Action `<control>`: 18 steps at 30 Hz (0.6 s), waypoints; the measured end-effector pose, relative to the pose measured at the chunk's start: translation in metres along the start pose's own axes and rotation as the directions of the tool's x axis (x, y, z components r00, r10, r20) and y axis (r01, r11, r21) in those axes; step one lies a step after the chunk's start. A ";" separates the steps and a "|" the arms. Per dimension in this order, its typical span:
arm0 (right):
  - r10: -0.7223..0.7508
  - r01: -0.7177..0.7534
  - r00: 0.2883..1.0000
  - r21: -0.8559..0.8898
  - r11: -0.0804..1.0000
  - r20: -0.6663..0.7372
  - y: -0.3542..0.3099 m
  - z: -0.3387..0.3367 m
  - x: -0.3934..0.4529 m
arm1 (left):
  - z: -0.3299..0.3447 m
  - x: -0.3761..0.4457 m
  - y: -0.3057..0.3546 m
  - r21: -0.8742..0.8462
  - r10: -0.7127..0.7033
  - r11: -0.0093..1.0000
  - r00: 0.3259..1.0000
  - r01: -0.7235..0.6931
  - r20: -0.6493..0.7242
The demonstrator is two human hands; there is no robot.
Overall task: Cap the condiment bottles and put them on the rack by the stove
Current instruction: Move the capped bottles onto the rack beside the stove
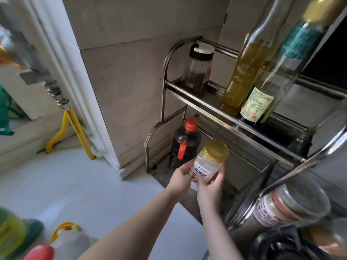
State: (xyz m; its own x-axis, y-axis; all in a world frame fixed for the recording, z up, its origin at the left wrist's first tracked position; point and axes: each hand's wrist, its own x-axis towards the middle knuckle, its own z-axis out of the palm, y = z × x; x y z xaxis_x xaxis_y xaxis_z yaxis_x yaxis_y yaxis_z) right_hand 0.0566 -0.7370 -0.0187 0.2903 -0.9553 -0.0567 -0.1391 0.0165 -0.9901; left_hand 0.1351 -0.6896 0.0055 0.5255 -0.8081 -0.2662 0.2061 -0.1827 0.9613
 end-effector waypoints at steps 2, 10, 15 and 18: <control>0.002 -0.002 1.000 -0.039 0.999 -0.020 0.001 0.003 0.002 | 0.001 -0.002 0.003 -0.047 -0.011 0.999 1.000 0.012 0.010; 0.042 -0.043 0.999 -0.185 0.982 -0.010 0.002 0.009 0.016 | 0.004 -0.044 -0.007 -0.009 -0.111 0.994 0.994 0.111 -0.007; 0.180 -0.189 0.982 -0.338 0.922 -0.058 -0.003 0.009 0.012 | -0.012 -0.098 -0.014 0.203 -0.075 0.974 0.985 0.105 -0.153; 0.110 -0.141 0.987 -0.303 0.942 -0.115 -0.007 0.008 -0.017 | -0.028 -0.135 -0.030 0.290 -0.059 0.948 0.967 0.131 -0.247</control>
State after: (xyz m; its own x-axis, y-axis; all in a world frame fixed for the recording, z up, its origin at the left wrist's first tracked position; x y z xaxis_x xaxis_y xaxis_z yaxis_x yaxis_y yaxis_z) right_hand 0.0605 -0.7189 -0.0116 0.1621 -0.9752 -0.1504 -0.4592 0.0604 -0.8863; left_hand 0.0809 -0.5599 0.0103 0.7002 -0.6325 -0.3312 0.0252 -0.4417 0.8968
